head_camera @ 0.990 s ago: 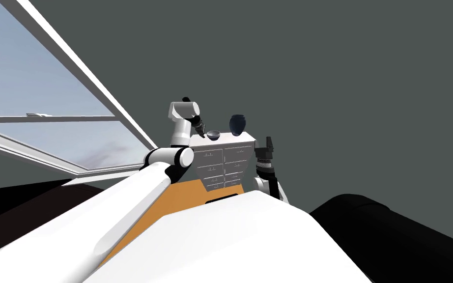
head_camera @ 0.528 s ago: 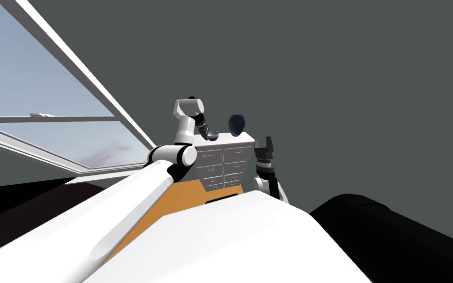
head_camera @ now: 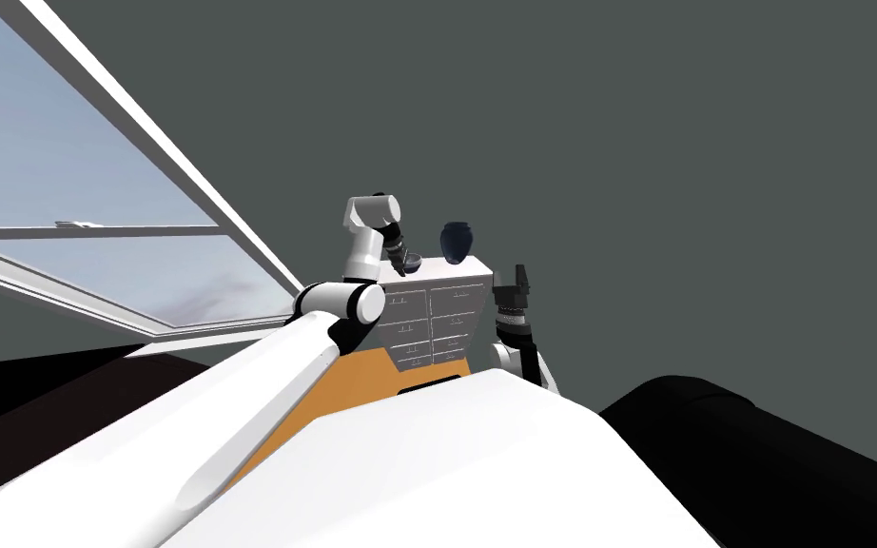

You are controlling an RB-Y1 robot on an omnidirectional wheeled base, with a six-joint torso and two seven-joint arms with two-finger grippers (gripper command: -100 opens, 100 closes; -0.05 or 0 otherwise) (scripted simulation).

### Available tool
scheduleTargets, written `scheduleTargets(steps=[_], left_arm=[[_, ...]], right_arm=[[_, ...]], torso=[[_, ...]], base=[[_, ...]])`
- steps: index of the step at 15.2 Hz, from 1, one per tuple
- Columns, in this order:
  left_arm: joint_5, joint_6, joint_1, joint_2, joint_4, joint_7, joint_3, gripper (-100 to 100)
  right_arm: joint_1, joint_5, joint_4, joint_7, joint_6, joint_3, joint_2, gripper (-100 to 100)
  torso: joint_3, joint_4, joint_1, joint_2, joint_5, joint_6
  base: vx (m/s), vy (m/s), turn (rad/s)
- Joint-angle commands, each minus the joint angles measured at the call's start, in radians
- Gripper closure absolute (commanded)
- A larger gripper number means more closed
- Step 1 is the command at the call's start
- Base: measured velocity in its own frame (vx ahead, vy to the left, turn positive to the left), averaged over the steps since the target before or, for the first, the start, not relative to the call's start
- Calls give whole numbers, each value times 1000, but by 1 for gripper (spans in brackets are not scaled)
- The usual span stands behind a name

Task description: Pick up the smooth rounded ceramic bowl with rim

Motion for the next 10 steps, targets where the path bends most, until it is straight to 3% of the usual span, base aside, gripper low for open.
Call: scheduleTargets(steps=[1,2,3,7,9,10], left_arm=[[1,-32,14,-1,13,-2,-4,-100],[1,-12,8,0,2,-1,-2,-100],[1,-16,11,0,2,-2,-2,100],[1,-16,9,-2,2,-7,-4,100],[0,22,-18,4,-6,1,5,100],[1,2,-10,2,4,-3,2,100]], right_arm=[[0,0,0,0,0,0,0,0],[0,0,0,0,0,0,0,0],[0,0,0,0,0,0,0,0],[0,0,0,0,0,0,0,0],[0,0,0,0,0,0,0,0],[0,0,0,0,0,0,0,0]], torso=[[0,0,0,0,0,0],[0,0,0,0,0,0],[0,0,0,0,0,0],[0,0,1,0,1,-2],[0,1,2,-1,1,-3],[0,1,2,0,2,-4]], base=[[-7,-1,-10],[0,0,0],[0,0,0],[0,1,-11],[4,1,36],[7,0,18]])
